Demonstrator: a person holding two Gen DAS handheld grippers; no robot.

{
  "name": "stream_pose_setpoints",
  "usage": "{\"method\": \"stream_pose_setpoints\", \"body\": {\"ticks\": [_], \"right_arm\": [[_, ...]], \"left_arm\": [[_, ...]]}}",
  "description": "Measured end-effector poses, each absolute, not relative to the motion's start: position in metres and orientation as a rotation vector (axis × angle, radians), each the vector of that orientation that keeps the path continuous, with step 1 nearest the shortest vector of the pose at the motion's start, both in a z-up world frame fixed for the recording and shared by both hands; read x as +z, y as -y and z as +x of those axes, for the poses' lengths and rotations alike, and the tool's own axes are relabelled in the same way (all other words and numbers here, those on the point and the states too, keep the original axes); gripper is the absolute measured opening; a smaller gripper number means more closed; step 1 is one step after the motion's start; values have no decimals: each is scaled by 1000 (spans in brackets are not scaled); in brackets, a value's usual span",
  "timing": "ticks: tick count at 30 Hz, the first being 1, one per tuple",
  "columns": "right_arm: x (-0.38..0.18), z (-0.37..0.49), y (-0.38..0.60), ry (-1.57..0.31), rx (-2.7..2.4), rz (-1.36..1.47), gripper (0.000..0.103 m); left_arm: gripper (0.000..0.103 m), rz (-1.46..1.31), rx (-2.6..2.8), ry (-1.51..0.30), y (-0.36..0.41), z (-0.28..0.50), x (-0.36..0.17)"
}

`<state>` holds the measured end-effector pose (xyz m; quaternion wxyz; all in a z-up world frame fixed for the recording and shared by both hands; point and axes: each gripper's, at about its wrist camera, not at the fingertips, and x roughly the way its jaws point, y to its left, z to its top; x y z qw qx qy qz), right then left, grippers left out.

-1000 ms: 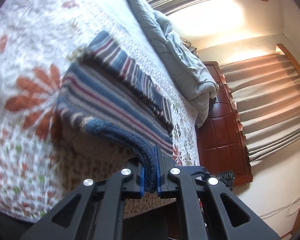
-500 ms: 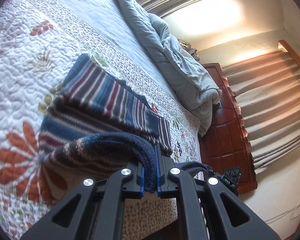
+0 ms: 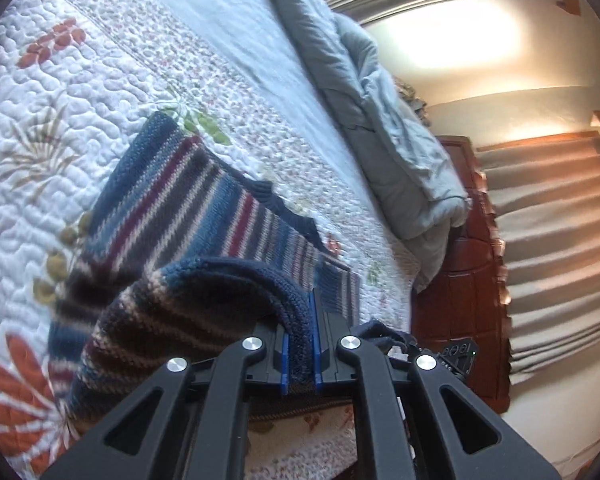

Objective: Fold small clothes
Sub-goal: 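Lift the hem with both grippers and fold it over toward the collar, then open both grippers to release the hem on the sweater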

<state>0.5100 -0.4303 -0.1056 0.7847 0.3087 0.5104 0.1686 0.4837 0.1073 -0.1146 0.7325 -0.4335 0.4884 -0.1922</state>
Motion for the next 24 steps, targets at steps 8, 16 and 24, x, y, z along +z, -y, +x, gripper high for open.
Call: {"method": "stream_pose_setpoints", "body": {"ticks": [8,16,24], "right_arm": [[-149,553,426,-1174,331,635,7],[-175,571,428,-1221,371,649,17],[-138,579,442,-1159,488,541,47]], "left_arm": [[8,-950,-370,-1156,-107,527,-167],[54,-971,-399,-1203,-112,543,-192],[72,-631,-486,-1137,-102,550,-143]]}}
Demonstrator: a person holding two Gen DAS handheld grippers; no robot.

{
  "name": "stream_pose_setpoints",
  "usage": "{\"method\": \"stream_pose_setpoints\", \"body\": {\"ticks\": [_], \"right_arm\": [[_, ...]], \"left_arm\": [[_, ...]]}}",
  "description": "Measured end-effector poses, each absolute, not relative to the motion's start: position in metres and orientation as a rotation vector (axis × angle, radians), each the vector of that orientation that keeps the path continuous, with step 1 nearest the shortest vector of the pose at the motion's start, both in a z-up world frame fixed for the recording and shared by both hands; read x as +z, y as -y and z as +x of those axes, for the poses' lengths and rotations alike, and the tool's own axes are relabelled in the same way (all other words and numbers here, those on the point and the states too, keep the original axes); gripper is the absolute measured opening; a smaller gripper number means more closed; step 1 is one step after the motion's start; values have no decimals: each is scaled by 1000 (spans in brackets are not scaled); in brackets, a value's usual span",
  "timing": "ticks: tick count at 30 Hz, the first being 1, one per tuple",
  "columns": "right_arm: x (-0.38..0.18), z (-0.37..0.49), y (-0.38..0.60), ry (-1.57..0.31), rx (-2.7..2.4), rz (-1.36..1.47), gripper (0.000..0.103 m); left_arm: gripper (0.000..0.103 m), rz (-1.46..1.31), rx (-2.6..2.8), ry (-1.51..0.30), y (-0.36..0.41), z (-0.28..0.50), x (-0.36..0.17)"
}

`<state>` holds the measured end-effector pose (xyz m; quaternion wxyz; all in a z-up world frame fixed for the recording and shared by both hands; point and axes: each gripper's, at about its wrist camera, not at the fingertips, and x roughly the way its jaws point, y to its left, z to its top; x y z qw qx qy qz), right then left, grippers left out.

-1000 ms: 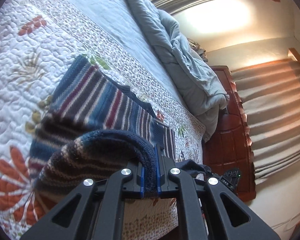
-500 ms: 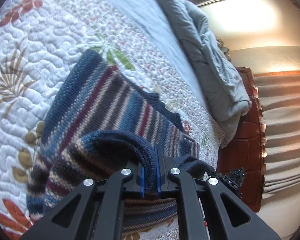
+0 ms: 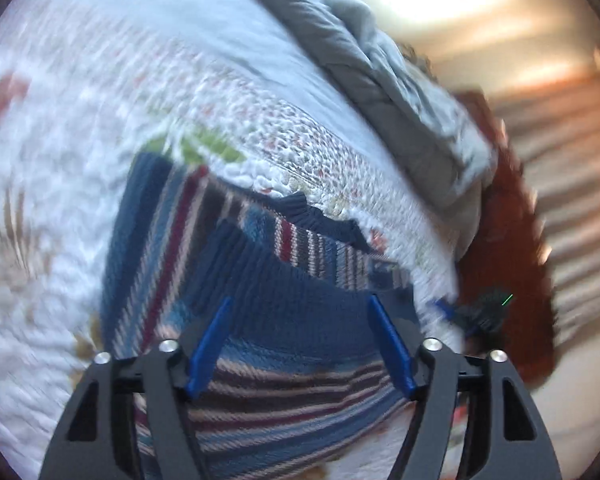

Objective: Fold small clothes
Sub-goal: 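Open both grippers to release the hem on the sweater, then grasp the folded edge of the sweater with both grippers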

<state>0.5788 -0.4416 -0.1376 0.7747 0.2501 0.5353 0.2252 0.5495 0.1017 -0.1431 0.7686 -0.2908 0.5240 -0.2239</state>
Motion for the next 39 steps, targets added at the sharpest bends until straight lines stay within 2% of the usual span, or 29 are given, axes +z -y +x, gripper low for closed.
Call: {"method": "stream_pose_setpoints", "body": {"ticks": [2,5,10,20,22,23,24,26,28,29,32,39], "right_arm": [[-133,584,444,-1167,506,520,53],[-136,594,442,-1194,495,445,54],[-161,606,430,-1247,502,392,51],[-192,611,422,-1294,507,338,50],[-190,611,424,-1292,518,340,50],[-190,610,424,-1293,525,340,50],[-190,609,423,-1296,537,336,46],[-192,605,421,-1302,544,305,36],[-191,603,421,-1301,540,280,15],[-191,601,422,-1296,537,269,12],[-187,596,422,-1264,532,259,11],[-151,589,421,-1191,514,240,10]], "left_arm": [[76,-496,-489,-1142,-92,558,-138],[78,-387,-501,-1171,-83,572,-146],[78,-349,-504,-1263,-75,591,-179],[78,-365,-497,-1295,-77,605,-196],[71,-348,-497,-1299,-74,607,-196],[46,-334,-497,-1300,-72,607,-196],[31,-307,-494,-1315,-69,608,-196],[24,-271,-496,-1305,-66,605,-195],[20,-262,-493,-1296,-65,605,-196],[12,-260,-486,-1289,-66,604,-196],[8,-252,-469,-1248,-66,599,-193],[7,-256,-432,-1126,-70,587,-163]]}}
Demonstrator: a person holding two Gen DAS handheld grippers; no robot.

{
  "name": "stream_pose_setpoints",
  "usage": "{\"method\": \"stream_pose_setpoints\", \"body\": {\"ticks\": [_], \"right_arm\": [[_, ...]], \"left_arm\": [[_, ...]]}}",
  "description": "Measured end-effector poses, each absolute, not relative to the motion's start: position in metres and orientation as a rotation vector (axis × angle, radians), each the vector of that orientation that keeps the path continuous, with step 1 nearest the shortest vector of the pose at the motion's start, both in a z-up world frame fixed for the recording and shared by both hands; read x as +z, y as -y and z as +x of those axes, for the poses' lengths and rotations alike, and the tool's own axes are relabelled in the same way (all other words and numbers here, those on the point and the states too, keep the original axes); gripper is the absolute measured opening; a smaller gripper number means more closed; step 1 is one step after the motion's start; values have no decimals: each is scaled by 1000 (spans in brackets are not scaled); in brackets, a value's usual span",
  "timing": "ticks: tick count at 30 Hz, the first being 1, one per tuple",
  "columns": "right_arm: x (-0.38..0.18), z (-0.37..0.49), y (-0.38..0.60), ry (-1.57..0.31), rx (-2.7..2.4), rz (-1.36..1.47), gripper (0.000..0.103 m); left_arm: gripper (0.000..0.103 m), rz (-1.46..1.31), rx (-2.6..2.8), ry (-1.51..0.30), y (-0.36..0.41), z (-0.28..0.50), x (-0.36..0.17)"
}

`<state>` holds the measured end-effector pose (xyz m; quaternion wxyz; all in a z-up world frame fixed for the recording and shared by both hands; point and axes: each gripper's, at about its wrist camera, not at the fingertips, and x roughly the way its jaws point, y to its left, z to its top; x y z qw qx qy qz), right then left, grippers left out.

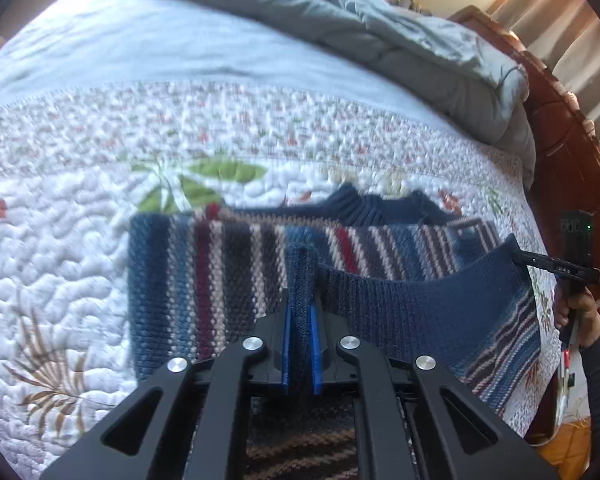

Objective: Fold small clothes
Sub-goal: 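Grasp the folded edge of the sweater with both grippers, then lift the folded edge with both grippers and fold it over again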

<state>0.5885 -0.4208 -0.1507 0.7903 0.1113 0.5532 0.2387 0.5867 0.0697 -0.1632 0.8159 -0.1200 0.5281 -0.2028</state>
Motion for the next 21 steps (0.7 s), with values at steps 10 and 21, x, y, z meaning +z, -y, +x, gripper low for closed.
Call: {"method": "stream_pose_setpoints", "body": {"ticks": [10,21], "right_arm": [[-100,611,410,-1073,446,231,10],[-177,660,401,-1209,278,211,10]], "left_arm": [[7,-278,-382,-1035,-84,621,-112],[7,-295,-245,-1229,-74,677,-194]]}}
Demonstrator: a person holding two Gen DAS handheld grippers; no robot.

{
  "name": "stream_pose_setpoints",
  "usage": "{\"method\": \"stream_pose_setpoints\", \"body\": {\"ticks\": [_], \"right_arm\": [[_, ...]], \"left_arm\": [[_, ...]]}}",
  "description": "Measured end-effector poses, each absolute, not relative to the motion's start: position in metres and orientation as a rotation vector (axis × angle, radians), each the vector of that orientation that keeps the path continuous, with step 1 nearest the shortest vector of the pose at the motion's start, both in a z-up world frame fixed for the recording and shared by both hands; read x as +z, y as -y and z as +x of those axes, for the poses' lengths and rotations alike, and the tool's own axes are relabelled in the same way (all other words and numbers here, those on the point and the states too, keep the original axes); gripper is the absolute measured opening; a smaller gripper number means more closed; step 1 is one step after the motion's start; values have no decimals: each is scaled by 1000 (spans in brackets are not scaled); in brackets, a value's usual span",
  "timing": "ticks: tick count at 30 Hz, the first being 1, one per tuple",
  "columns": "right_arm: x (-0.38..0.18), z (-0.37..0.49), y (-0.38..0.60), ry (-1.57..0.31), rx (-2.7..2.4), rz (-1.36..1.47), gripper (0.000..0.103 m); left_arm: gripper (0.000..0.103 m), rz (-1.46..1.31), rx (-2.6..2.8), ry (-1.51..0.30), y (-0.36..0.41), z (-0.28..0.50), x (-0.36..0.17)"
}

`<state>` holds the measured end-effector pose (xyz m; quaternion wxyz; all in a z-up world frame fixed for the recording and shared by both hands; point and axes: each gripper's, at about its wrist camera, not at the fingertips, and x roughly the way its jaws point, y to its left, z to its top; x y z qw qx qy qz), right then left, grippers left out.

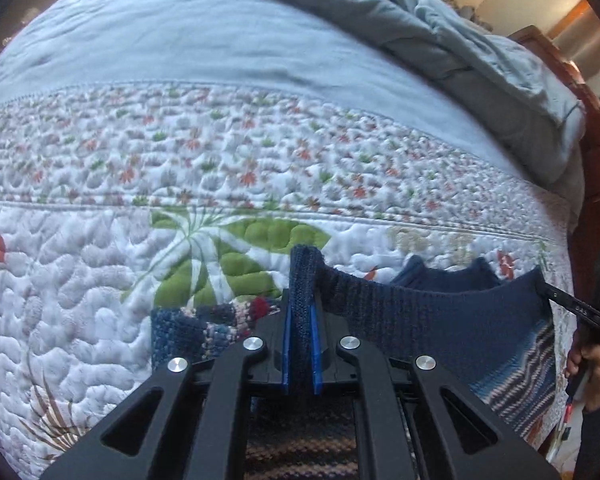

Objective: Fold small clothes
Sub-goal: 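Lift the folded edge with both grippers and fold it over again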

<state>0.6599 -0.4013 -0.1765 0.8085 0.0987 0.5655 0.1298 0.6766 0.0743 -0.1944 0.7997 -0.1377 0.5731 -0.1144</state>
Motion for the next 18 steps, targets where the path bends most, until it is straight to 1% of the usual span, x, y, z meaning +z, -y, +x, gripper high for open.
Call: {"method": "stream_pose_setpoints", "body": {"ticks": [7,14,18], "right_arm": [[-162,664,405,-1143,276,241,10],[-175,680,397,-1166,250,231,10],[-178,685,399,-1169,244,230,10]], "left_arm": [[7,-294,-252,-1171,-77,692,-167],[7,-292,-216,-1224,-76,701,-195],[7,-304,-225,-1218,-78,706,-196]]}}
